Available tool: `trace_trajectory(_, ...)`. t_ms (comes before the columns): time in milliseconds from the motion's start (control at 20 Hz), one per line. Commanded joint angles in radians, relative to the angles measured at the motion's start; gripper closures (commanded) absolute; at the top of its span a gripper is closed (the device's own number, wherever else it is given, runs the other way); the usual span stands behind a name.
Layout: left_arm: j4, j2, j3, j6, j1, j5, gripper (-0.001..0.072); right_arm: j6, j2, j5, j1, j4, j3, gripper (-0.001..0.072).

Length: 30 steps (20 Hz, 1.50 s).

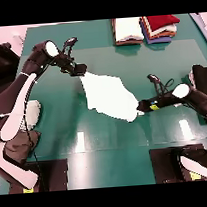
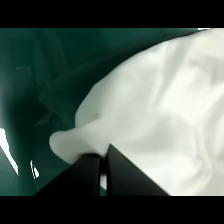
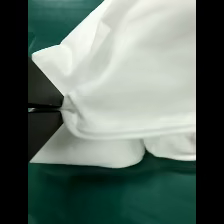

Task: Fold the shirts.

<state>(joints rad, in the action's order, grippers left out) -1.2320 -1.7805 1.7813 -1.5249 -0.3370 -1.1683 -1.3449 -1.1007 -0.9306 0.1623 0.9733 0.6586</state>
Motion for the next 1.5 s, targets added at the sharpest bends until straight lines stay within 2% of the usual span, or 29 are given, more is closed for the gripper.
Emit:
trace_trajectory(0, -0.032, 0.048, 0.002, 0.001, 0.001, 0.0, 0.0683, 0.021, -0.074, -0.021, 0.027, 0.017, 0.108, 0.0695)
trace_trajectory(150, -0.128, 0.217, 0.002, 0.016, 0.001, 0.045, 0.0683, 0.018, 0.023, -0.15, -0.008, 0.176, 0.282, 0.0696)
trace_trajectory(250, -0.175, 0.365, 0.002, 0.021, 0.001, 0.076, 0.0683, 0.018, 0.121, -0.232, -0.074, 0.226, 0.439, 0.0696)
trace_trajectory(500, -0.149, 0.694, 0.001, 0.042, -0.016, 0.116, 0.0683, 0.014, 0.264, -0.378, -0.24, 0.224, 0.843, 0.0696)
trace_trajectory(700, -0.156, 0.777, 0.0, 0.05, -0.106, 0.098, 0.0684, -0.035, 0.266, -0.446, -0.272, 0.224, 1.013, 0.0697)
trace_trajectory(850, -0.158, 0.766, -0.109, 0.068, -0.191, 0.072, 0.0684, -0.058, 0.259, -0.494, -0.27, 0.226, 0.951, 0.0697)
trace_trajectory(1150, -0.151, 0.694, -0.61, 0.068, -0.337, 0.052, 0.0683, -0.058, 0.357, -0.43, -0.27, 0.226, 0.483, 0.0697)
trace_trajectory(1250, -0.109, 0.673, -0.75, 0.068, -0.381, 0.054, 0.0682, -0.058, 0.381, -0.418, -0.27, 0.225, 0.374, 0.0697)
trace_trajectory(1350, -0.002, 0.67, -0.838, 0.076, -0.401, 0.055, 0.068, -0.058, 0.392, -0.41, -0.27, 0.224, 0.309, 0.0697)
trace_trajectory(1400, 0.061, 0.67, -0.856, 0.103, -0.401, 0.056, 0.0596, -0.058, 0.391, -0.408, -0.27, 0.224, 0.292, 0.0697)
trace_trajectory(1450, 0.116, 0.67, -0.86, 0.118, -0.401, 0.06, 0.0289, -0.058, 0.386, -0.407, -0.27, 0.224, 0.286, 0.0697)
